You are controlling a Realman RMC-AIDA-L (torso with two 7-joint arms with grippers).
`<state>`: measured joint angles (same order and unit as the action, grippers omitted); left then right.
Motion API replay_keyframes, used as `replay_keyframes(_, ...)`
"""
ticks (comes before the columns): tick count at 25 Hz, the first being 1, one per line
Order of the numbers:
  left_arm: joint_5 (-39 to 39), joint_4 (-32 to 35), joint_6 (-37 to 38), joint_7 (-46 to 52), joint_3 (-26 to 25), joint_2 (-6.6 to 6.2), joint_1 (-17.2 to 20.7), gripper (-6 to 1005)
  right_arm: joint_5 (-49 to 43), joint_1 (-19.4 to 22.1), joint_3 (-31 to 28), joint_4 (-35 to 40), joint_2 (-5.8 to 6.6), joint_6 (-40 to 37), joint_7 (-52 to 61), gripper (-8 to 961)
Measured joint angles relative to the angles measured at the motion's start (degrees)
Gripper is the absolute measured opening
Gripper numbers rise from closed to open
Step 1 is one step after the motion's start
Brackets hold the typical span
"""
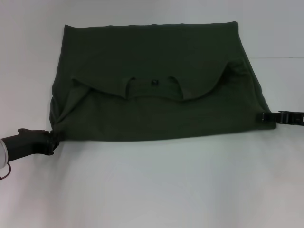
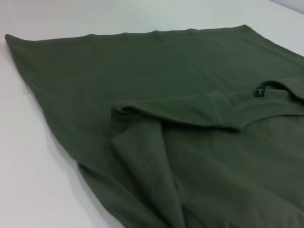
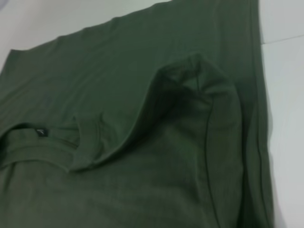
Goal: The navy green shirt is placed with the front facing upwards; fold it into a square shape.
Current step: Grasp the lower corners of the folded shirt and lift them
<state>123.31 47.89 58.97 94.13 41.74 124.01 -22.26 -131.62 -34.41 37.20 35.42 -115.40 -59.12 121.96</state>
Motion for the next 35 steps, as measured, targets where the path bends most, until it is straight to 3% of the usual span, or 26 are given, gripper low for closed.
replay_keyframes(6,0.00,-0.08,0.00,0.00,-0.03,0.00,-0.12,97,-0.02,-0.36,2.07,-0.16,-1.68,4.19,-0.23,662)
replay_keyframes(20,0.00,-0.07,0.00,0.48,-0.07,0.00,-0.15,95,0.32,0.38,1.72,0.08,-1.31,1.14,-1.23,538)
replay_keyframes(26,0.00,0.04,0.63,1.57,-0.21,0.00,0.04,94,1.67,1.33,0.83,0.31,-1.07,-1.26,-3.87,328)
replay_keyframes(31,0.86,2.20,4.52,4.59,-0.93,-0.04,0.96,93,3.89,2.70,-1.11,1.00,-0.53,-5.52,-7.22,97)
replay_keyframes(35,5.01,6.75,11.71,10.74,-1.01,-0.06,2.25,93,5.26,4.82,-4.04,1.93,-0.06,-10.31,-10.57,56)
